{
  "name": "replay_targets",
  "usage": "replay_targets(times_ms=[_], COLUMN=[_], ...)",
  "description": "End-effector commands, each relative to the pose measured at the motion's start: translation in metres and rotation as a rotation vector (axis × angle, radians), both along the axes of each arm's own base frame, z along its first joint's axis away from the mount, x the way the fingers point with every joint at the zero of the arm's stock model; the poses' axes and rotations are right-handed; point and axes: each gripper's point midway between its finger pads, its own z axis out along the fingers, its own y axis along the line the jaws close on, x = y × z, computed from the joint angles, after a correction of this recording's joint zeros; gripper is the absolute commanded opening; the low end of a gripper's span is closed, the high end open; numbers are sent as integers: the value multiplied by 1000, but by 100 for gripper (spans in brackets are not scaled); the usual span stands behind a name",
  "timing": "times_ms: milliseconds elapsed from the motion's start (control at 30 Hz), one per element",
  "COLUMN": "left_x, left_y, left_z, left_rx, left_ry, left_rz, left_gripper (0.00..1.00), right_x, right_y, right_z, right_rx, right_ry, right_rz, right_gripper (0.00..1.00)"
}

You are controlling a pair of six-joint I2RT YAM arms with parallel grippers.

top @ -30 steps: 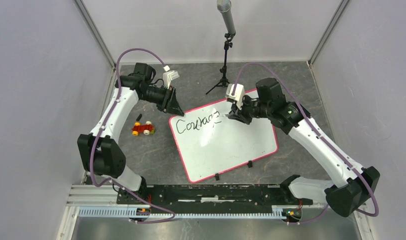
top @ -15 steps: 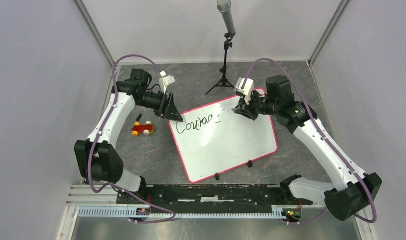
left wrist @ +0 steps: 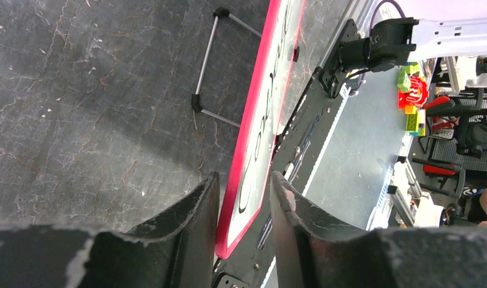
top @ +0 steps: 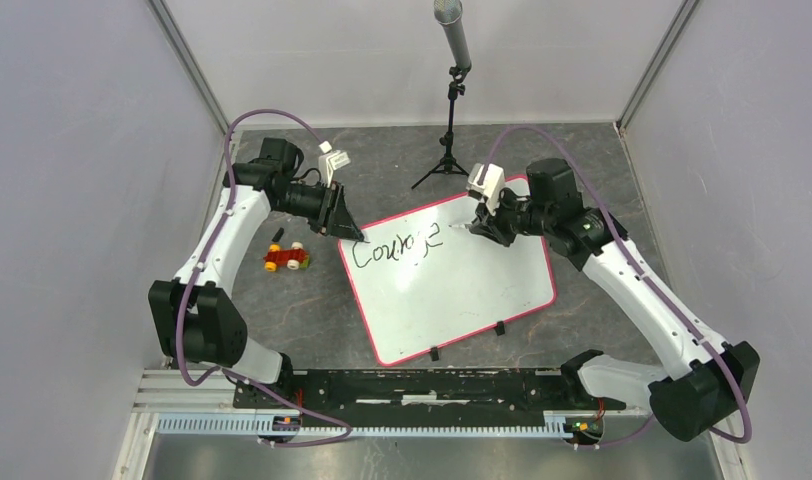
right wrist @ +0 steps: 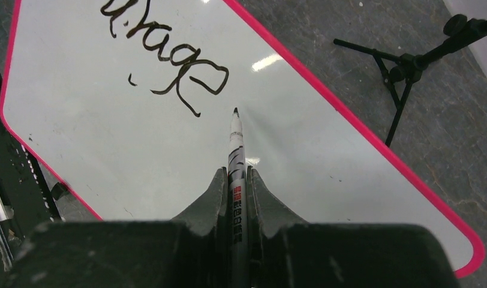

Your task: Write a sentence on the whiteboard

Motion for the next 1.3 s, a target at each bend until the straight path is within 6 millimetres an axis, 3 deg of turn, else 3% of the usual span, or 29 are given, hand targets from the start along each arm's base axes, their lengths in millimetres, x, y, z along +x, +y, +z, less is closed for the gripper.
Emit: replay_targets(times_ms=[0,333,567,967,1267], left_x=[-1,1,2,4,4], left_y=[-3,-3,-2,0,0], left_z=[8,6,6,3,4], left_rx=[-34,-31,-21,-4,-8], left_ry=[-25,-23,-27,-48,-68], left_rz=[-7,-1,3,-3,-15], left_gripper=[40,19,3,3,2], right_x=[4,9,16,33,20], right_y=[-9,-7,-20,-56,-36], right_z=[-7,-6,-8,-13,21], right_rx=[-34,-23,-81,-162,-58], right_ry=[-33,-42,-71,-77,-92], right_rz=[-37,-43,-90,-176,-63], right_gripper=[0,0,0,0,0])
